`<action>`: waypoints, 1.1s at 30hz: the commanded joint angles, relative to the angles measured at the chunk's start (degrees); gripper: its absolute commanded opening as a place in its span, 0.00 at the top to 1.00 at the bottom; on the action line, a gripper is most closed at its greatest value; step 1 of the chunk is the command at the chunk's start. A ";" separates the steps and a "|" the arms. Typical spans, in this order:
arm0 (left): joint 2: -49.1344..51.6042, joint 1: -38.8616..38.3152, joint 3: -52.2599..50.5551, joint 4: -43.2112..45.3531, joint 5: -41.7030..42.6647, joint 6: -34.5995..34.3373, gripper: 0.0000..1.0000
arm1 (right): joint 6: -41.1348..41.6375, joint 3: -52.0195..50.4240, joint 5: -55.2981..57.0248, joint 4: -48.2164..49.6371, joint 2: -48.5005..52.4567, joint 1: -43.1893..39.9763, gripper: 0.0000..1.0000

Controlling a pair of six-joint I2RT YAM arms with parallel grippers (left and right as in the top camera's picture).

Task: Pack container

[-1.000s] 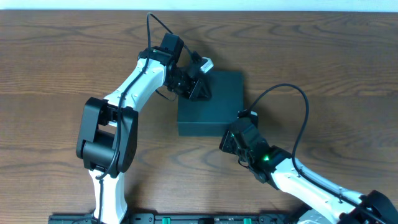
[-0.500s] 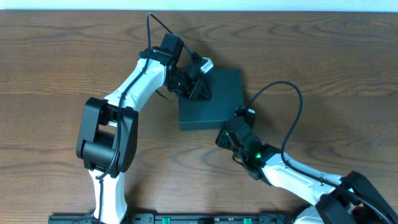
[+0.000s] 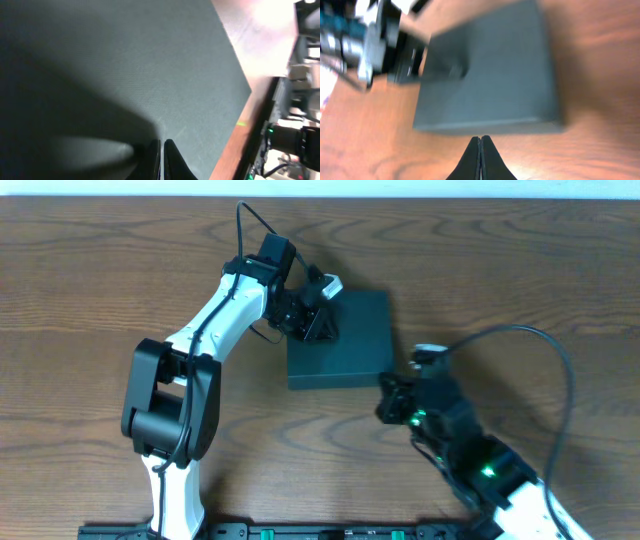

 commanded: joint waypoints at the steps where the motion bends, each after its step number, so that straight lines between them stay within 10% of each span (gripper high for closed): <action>1: -7.54 0.15 2.29 0.04 -9.64 -4.07 0.94 | -3.69 1.05 6.86 -1.53 -4.33 -4.68 0.98; 7: -20.92 3.63 2.45 0.87 -20.74 -9.86 0.94 | -4.33 1.05 6.82 -1.49 -6.73 -10.86 0.97; 9: -24.41 5.20 2.43 0.87 -23.04 -11.72 0.88 | -4.26 1.05 6.80 -1.49 -6.73 -11.34 0.80; 12: -28.59 7.34 2.45 0.76 -25.53 -12.50 0.05 | -4.24 1.05 6.47 -1.53 -6.62 -11.34 0.01; 33: -31.58 8.41 2.40 -1.53 -26.97 -12.52 0.05 | -4.26 1.03 6.36 -10.67 -5.84 -11.32 0.01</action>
